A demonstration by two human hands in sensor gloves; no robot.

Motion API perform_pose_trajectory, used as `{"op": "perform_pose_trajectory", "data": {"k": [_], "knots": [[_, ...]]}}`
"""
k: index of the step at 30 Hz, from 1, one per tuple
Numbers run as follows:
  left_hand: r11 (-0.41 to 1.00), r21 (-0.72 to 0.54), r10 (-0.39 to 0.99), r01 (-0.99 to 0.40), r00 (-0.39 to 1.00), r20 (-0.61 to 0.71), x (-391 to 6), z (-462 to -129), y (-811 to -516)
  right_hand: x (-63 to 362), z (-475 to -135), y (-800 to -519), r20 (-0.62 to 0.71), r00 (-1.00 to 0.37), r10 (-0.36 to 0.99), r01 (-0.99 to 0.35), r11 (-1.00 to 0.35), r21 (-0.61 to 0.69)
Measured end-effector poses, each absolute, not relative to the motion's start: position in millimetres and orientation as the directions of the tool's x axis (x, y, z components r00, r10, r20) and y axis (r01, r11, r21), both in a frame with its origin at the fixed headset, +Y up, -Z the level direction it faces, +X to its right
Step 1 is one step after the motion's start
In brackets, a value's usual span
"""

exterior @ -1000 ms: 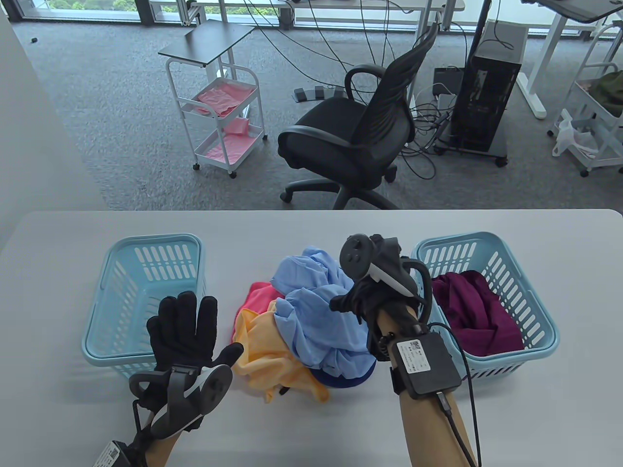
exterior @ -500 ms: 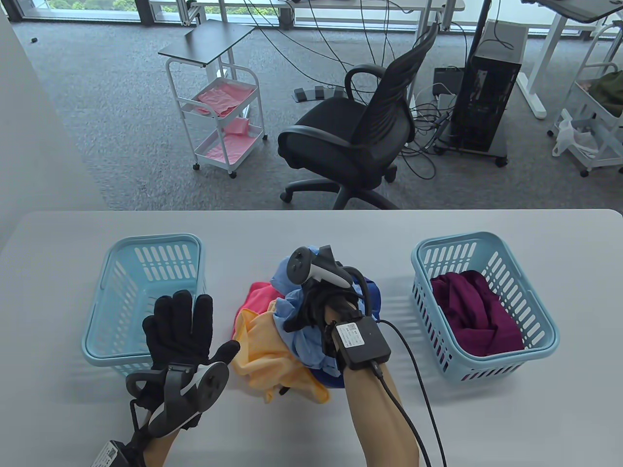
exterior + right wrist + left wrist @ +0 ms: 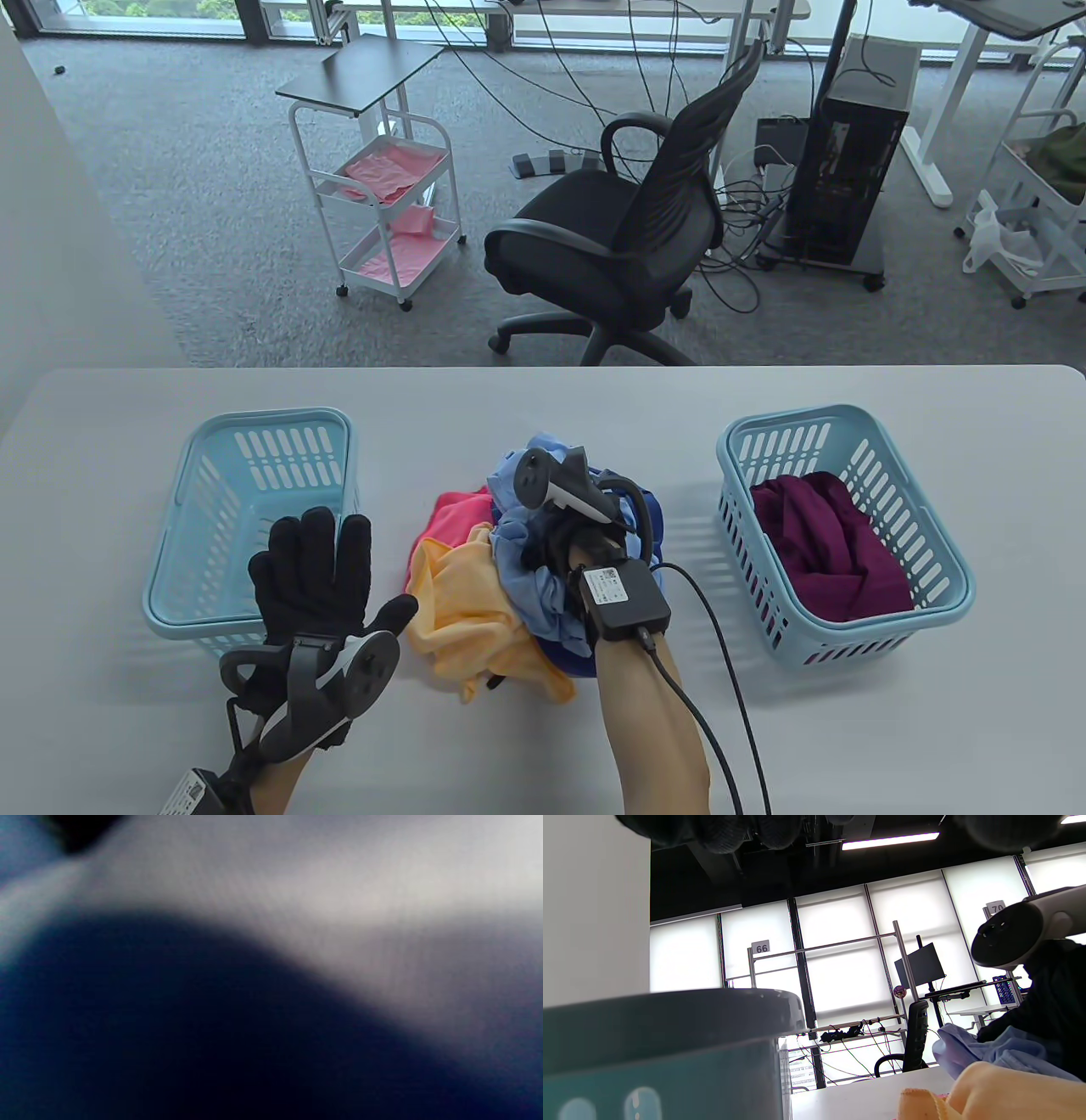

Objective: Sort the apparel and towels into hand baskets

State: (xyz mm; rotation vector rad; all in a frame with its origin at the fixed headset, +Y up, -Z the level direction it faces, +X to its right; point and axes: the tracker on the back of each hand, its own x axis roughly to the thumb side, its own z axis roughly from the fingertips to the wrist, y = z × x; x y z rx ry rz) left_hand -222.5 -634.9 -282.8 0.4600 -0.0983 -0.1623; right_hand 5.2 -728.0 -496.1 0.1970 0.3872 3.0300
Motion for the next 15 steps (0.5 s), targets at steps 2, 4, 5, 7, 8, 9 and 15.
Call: {"op": "perform_pose_trajectory", "data": {"k": [2,4,5,7,8,9,15], "knots": [[0.883,0.449,-0.180,0.135,0.982,0.059,-222.1,-282.7,-635.0,5.3,-494.4,-728.3,0.119,-0.990,0.079,-0.054,-0.978,0.199],[0.884,0.447,-0.180,0.135,0.982,0.061,-221.6,-282.6,-635.3,5.2,-492.2,-728.2,0.121,-0.991,0.056,-0.038,-0.988,0.147],[0.885,0.446,-0.181,0.135,0.982,0.061,-221.5,-282.7,-635.4,5.0,-491.2,-728.1,0.120,-0.992,0.049,-0.034,-0.992,0.124],[0.886,0.444,-0.182,0.136,0.981,0.061,-221.1,-282.8,-635.7,4.2,-488.5,-727.8,0.129,-0.991,0.034,-0.025,-0.997,0.067],[0.887,0.442,-0.182,0.137,0.981,0.061,-221.1,-282.8,-635.8,3.8,-486.9,-727.2,0.128,-0.992,0.021,-0.017,-0.999,0.037],[0.887,0.441,-0.181,0.136,0.982,0.061,-221.1,-282.8,-635.7,3.7,-485.1,-726.2,0.130,-0.991,0.015,-0.013,-1.000,0.014],[0.887,0.441,-0.178,0.134,0.982,0.059,-221.4,-282.8,-635.5,12.4,-477.8,-710.9,0.113,-0.991,0.078,-0.087,-0.993,-0.081]]}}
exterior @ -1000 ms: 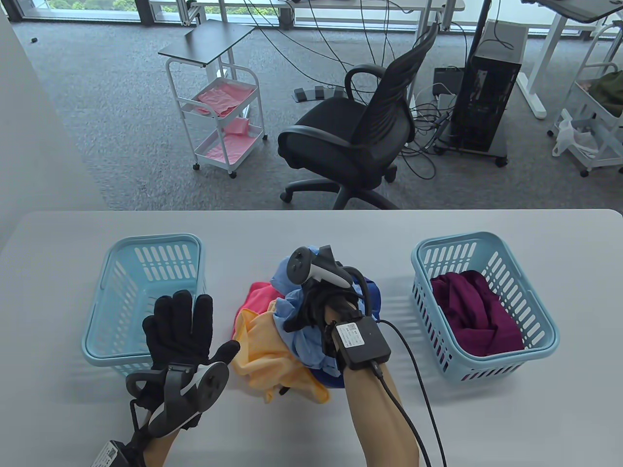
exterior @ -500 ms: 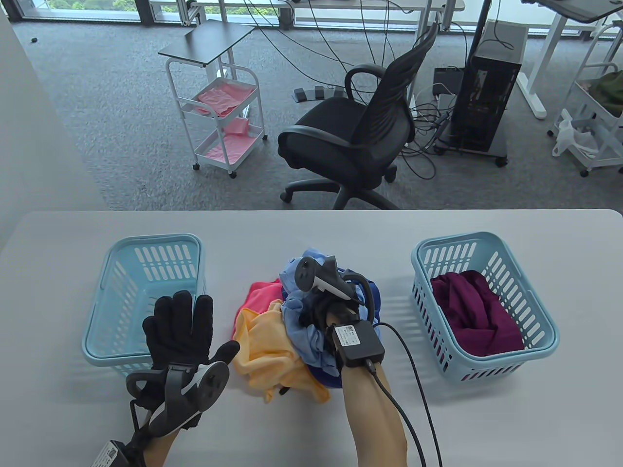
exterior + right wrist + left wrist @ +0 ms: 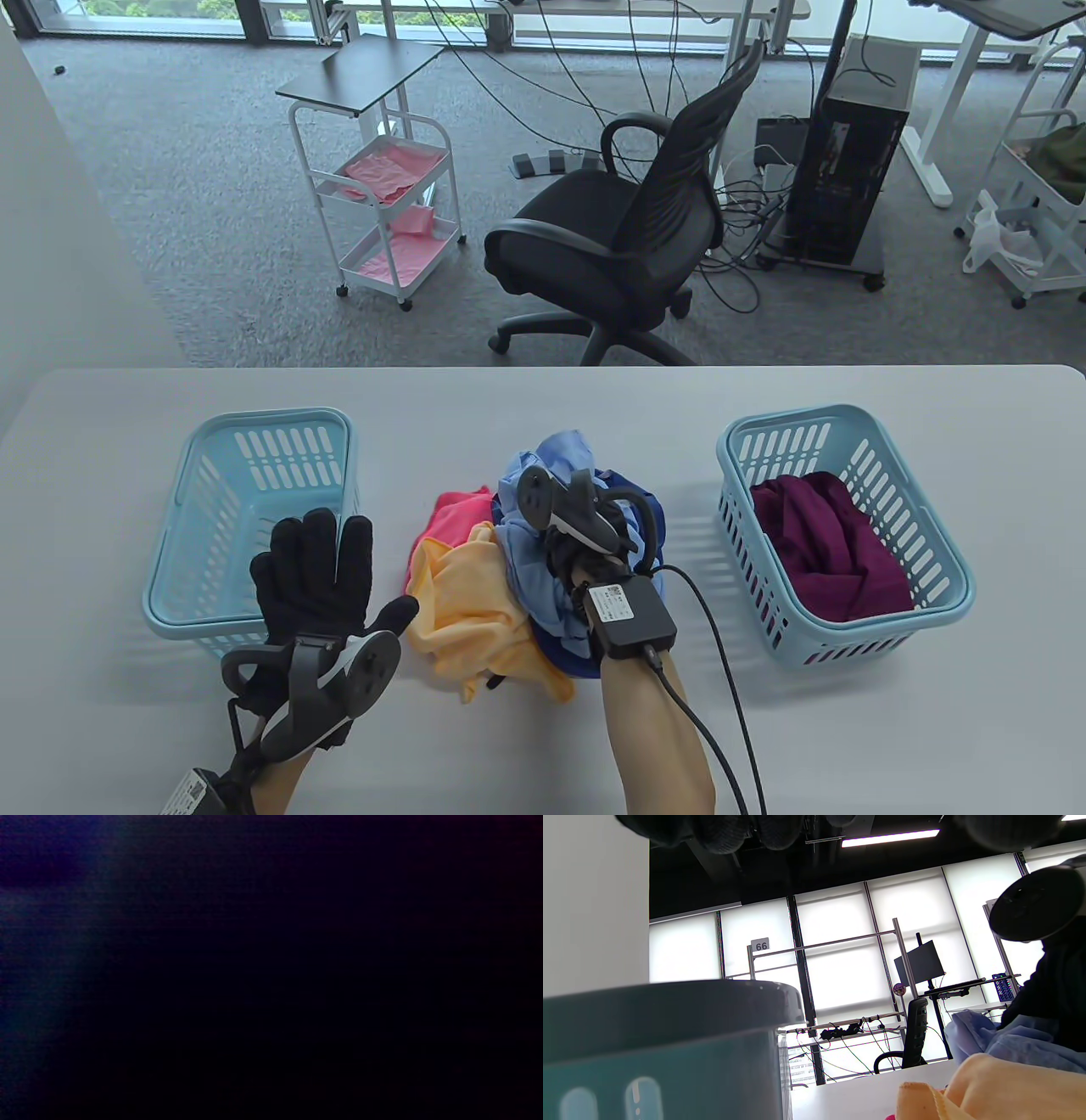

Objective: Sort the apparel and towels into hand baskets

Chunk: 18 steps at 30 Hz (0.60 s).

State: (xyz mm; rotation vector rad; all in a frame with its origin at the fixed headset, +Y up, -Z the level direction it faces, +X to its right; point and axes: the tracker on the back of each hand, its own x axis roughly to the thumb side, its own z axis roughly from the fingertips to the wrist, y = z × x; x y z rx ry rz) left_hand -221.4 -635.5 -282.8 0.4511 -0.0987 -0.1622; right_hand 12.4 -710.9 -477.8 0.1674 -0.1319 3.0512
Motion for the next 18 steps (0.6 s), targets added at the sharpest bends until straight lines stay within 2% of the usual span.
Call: {"op": "perform_pose_trajectory", "data": {"k": [11,18], "knots": [[0.882,0.454,-0.170,0.124,0.984,0.061,-222.5,-282.2,-635.0,51.2,-455.7,-641.4,0.067,-0.956,0.286,-0.294,-0.938,-0.182],[0.880,0.460,-0.169,0.121,0.983,0.065,-223.0,-281.7,-635.0,66.7,-435.8,-597.8,0.071,-0.931,0.358,-0.363,-0.892,-0.267]]}}
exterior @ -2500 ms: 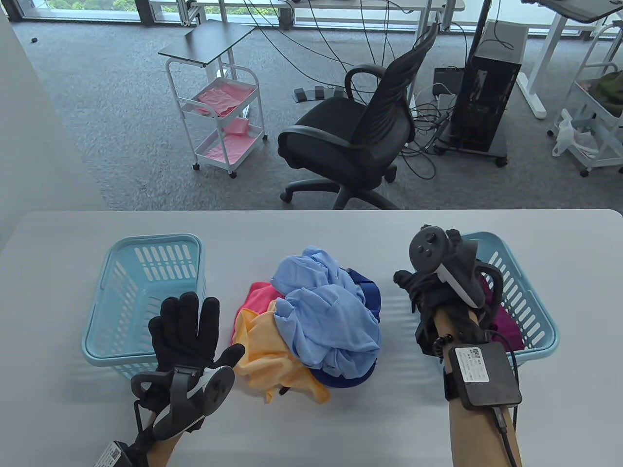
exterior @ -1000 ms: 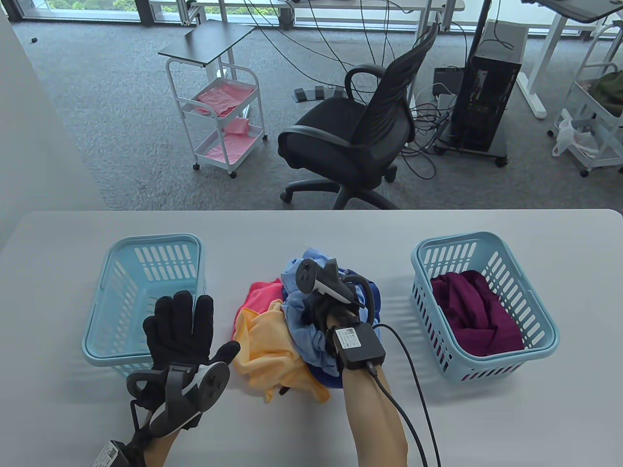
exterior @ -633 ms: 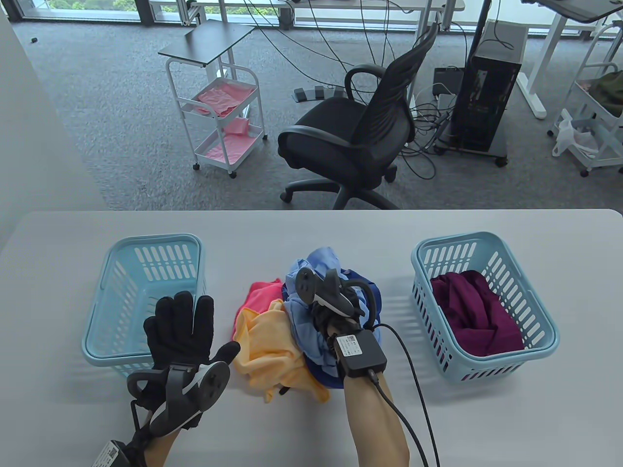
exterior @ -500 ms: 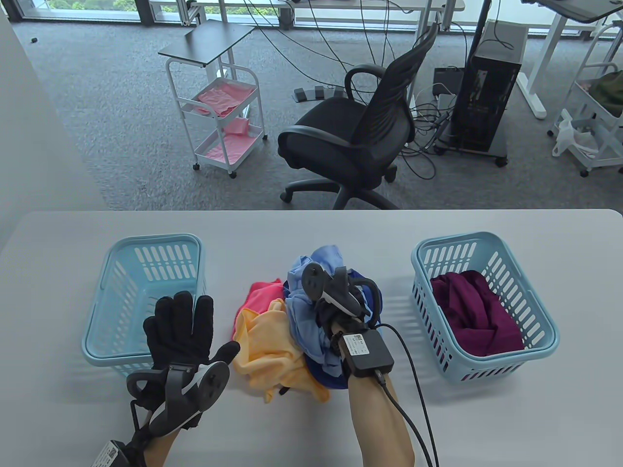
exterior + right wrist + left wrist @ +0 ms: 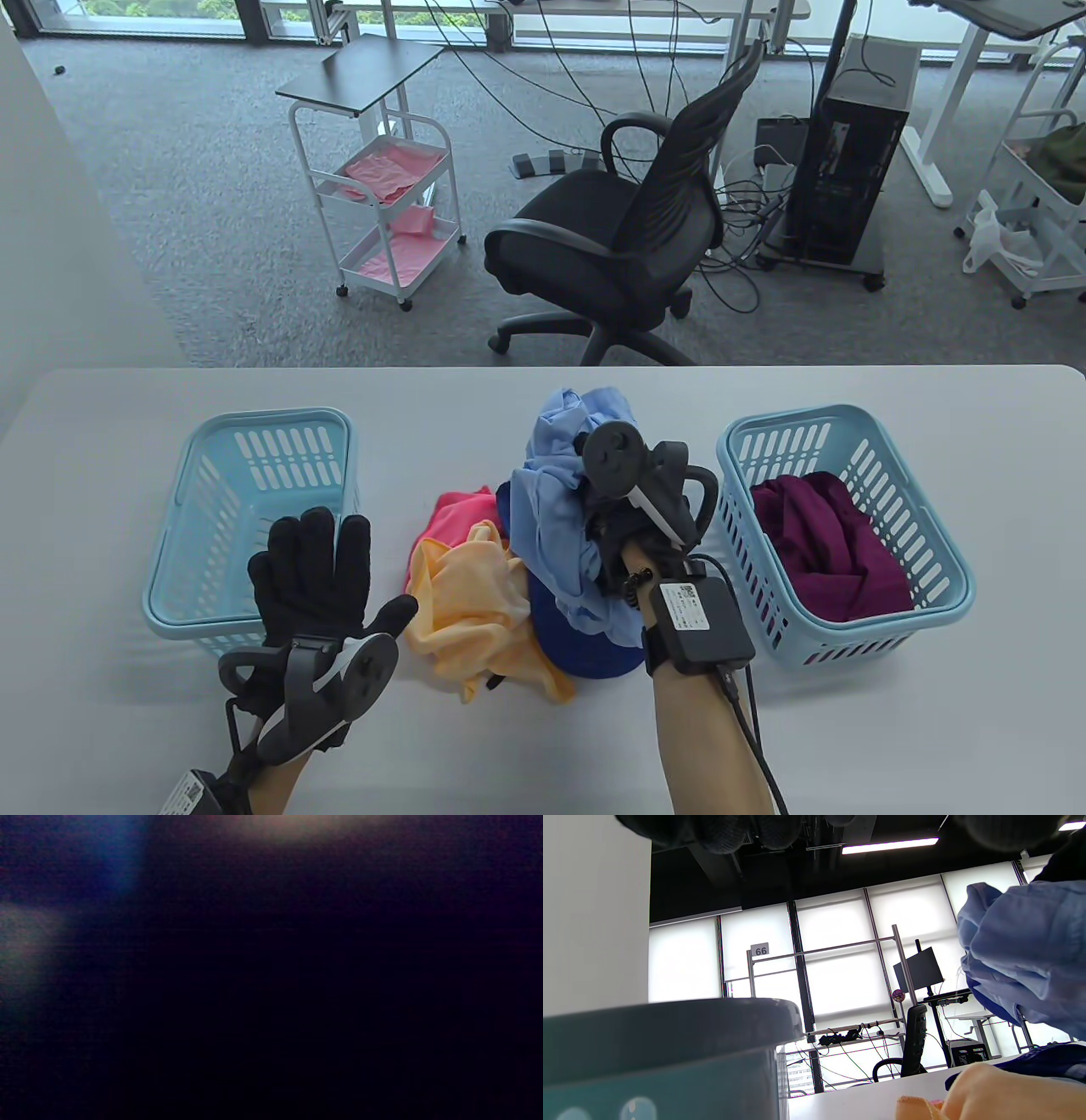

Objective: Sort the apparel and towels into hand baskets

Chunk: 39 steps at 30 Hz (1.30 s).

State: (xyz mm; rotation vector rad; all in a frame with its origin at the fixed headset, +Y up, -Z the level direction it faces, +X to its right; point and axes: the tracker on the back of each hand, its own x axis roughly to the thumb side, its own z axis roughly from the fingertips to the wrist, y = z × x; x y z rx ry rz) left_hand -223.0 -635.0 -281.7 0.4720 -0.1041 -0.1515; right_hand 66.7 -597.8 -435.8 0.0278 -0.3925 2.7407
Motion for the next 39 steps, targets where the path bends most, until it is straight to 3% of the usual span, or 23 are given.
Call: {"op": "perform_pose_trajectory", "data": {"k": [10,15,21,27,39], "knots": [[0.881,0.458,-0.170,0.120,0.983,0.071,-222.3,-281.2,-635.6,93.4,-409.1,-521.0,0.117,-0.896,0.429,-0.435,-0.789,-0.433],[0.881,0.457,-0.175,0.123,0.982,0.072,-221.5,-280.8,-636.0,122.8,-396.7,-486.0,0.095,-0.907,0.409,-0.395,-0.754,-0.525],[0.877,0.464,-0.184,0.128,0.980,0.078,-219.0,-279.0,-635.7,165.8,-384.1,-466.6,0.021,-0.928,0.371,-0.304,-0.727,-0.616],[0.876,0.463,-0.191,0.133,0.978,0.080,-217.3,-278.7,-636.1,209.6,-380.6,-476.8,-0.081,-0.937,0.341,-0.213,-0.737,-0.642],[0.879,0.450,-0.212,0.155,0.974,0.078,-213.0,-279.1,-638.4,262.2,-398.1,-551.4,-0.251,-0.944,0.214,-0.057,-0.856,-0.514]]}}
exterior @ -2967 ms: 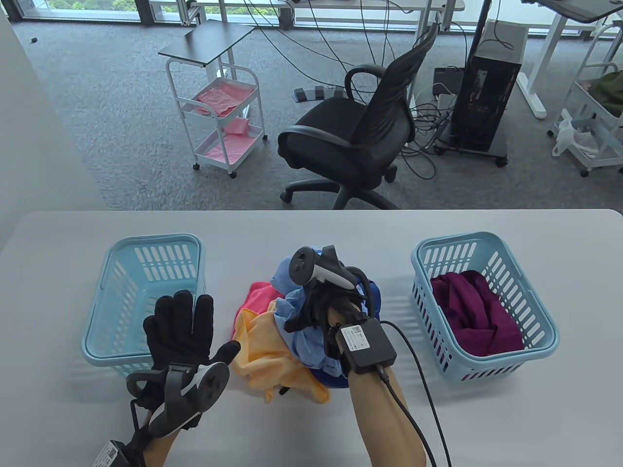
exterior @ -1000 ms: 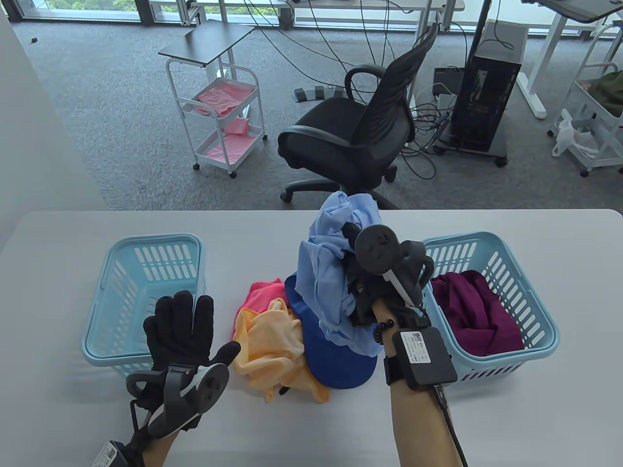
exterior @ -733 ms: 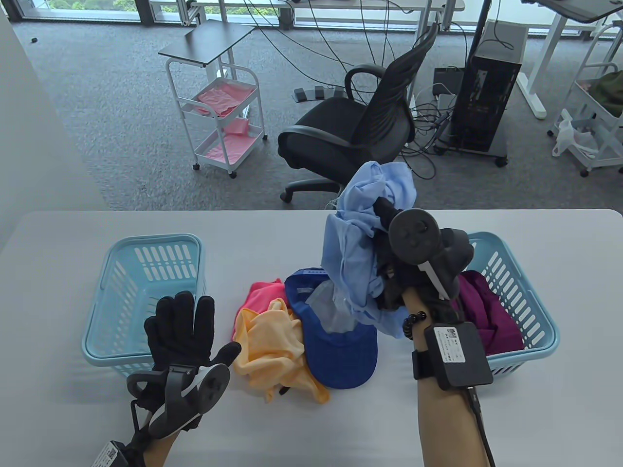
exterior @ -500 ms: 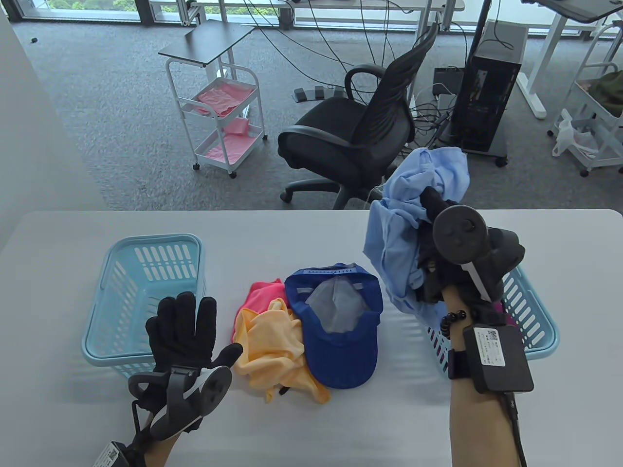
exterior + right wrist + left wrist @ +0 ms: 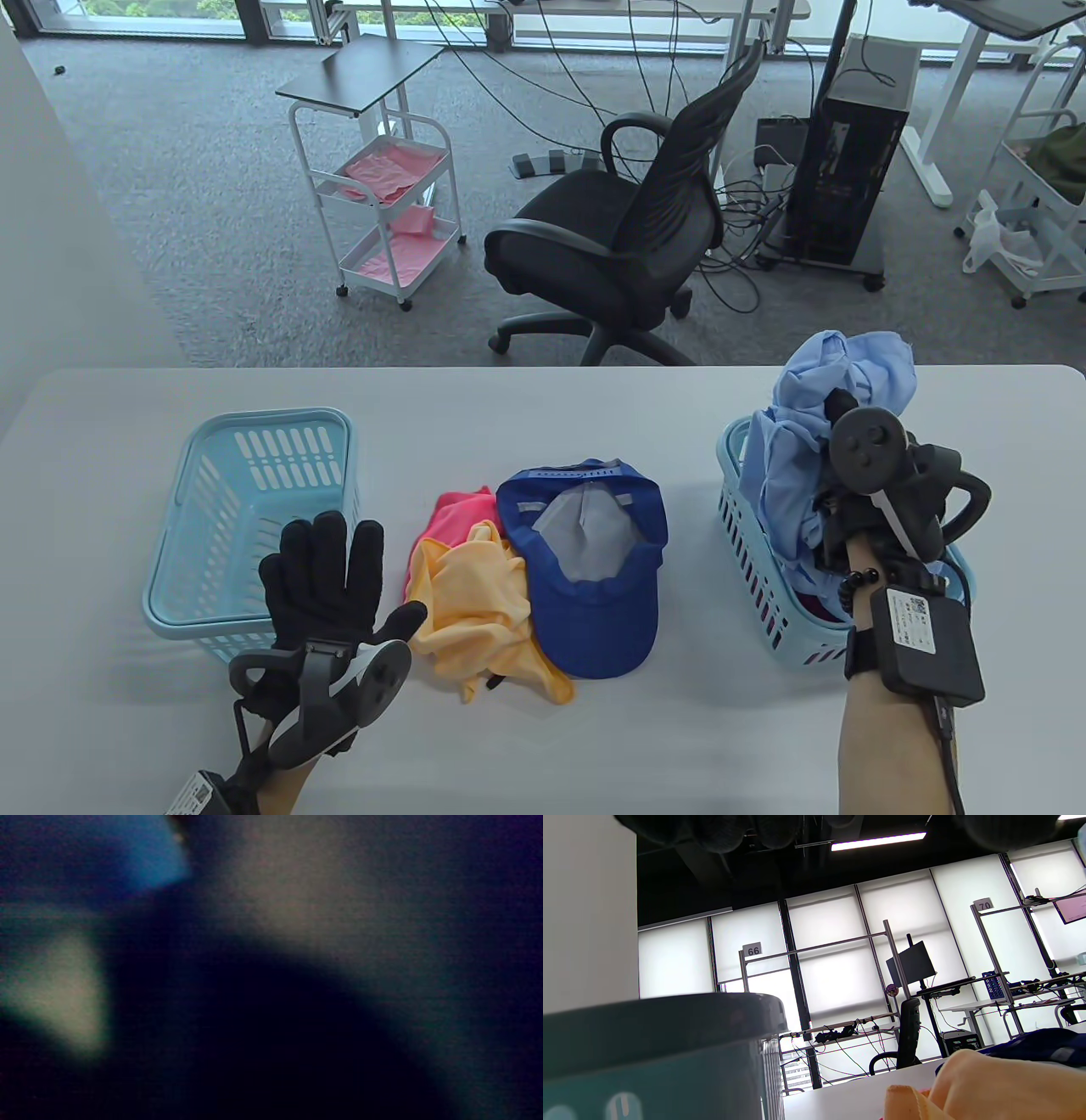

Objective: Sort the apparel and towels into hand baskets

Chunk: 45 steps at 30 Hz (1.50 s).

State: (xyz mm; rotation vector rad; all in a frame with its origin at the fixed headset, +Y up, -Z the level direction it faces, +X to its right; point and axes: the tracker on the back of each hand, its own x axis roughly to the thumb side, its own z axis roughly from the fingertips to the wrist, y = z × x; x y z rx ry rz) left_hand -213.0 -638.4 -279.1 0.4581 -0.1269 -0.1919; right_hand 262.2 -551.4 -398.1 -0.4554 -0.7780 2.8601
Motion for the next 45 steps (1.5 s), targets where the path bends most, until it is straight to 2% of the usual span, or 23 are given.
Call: {"op": "perform_pose_trajectory", "data": {"k": [10,22,38,45], "knots": [[0.878,0.450,-0.215,0.162,0.974,0.069,-213.0,-279.5,-638.5,267.5,-428.9,-587.9,-0.319,-0.944,0.079,0.017,-0.957,-0.288],[0.879,0.445,-0.220,0.169,0.973,0.064,-212.4,-279.6,-639.5,263.9,-469.3,-627.3,-0.358,-0.933,-0.042,0.052,-0.998,-0.018],[0.876,0.450,-0.218,0.177,0.975,0.042,-215.6,-279.8,-637.9,266.5,-502.9,-676.8,-0.362,-0.923,-0.126,0.052,-0.977,0.206],[0.877,0.445,-0.221,0.181,0.974,0.040,-215.4,-280.3,-637.7,267.9,-507.4,-687.9,-0.364,-0.918,-0.157,0.062,-0.964,0.258]]}}
